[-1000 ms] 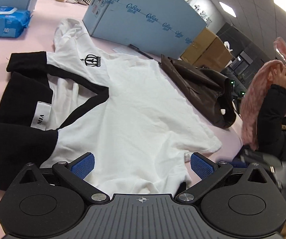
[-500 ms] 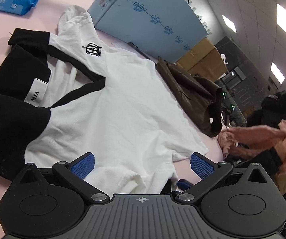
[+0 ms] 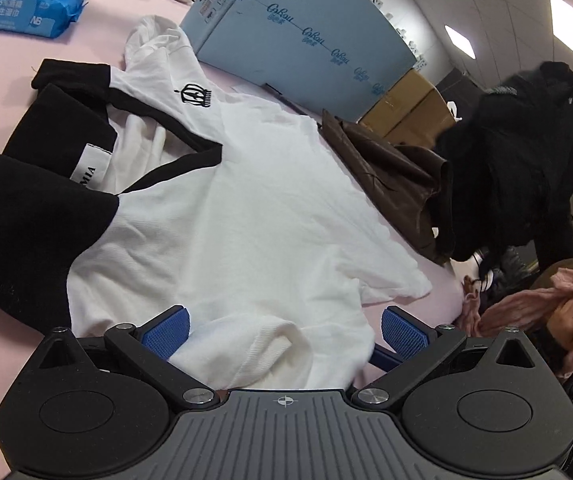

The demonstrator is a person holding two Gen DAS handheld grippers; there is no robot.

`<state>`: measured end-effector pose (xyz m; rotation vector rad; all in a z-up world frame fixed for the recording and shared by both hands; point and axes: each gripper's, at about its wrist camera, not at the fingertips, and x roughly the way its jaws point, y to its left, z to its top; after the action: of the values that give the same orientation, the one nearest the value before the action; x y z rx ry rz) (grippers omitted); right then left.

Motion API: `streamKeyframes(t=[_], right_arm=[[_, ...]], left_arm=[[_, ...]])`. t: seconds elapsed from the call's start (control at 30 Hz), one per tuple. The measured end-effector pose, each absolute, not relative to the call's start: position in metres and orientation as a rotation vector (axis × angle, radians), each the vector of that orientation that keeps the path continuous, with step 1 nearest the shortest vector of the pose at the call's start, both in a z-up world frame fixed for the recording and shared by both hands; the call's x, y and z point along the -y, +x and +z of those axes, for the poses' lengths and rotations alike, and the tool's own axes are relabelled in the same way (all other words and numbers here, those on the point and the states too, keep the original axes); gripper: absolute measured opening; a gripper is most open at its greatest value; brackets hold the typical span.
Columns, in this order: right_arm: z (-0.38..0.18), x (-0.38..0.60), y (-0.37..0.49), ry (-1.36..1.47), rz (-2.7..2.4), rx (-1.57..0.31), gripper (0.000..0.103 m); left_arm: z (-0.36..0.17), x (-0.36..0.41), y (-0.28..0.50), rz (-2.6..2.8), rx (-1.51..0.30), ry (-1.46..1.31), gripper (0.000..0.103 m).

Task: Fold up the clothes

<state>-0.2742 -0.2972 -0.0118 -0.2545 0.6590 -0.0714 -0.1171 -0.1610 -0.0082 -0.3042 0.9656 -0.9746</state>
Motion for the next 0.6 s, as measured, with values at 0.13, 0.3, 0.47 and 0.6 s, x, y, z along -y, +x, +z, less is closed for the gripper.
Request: streamKeyframes(t=[0.13, 0.3, 0.47, 0.6], right_arm=[[-0.017, 0.304, -0.271, -0.198, -0.08, -0.661, 0.039], [-0.013, 0.322, -0.277, -0.093, -0.029, -0.654, 0.012], [-0.009, 0.347, -0.288, 0.048, 0.029, -0.674, 0.008], [0.002, 0.359, -0.304, 0.133, 0.082, -0.657, 0.008]], left_arm=[[-0.009, 0.161, -0.115, -0.954, -0.961, -0.273, 0.103], [-0.01, 0.161, -0.114, -0.955, -0.957, -0.265, 0.103], [-0.011, 0.162, -0.113, -0.949, -0.955, -0.26, 0.103], [-0.011, 0.163, -0.113, -0.948, -0.951, -0.253, 0.103]])
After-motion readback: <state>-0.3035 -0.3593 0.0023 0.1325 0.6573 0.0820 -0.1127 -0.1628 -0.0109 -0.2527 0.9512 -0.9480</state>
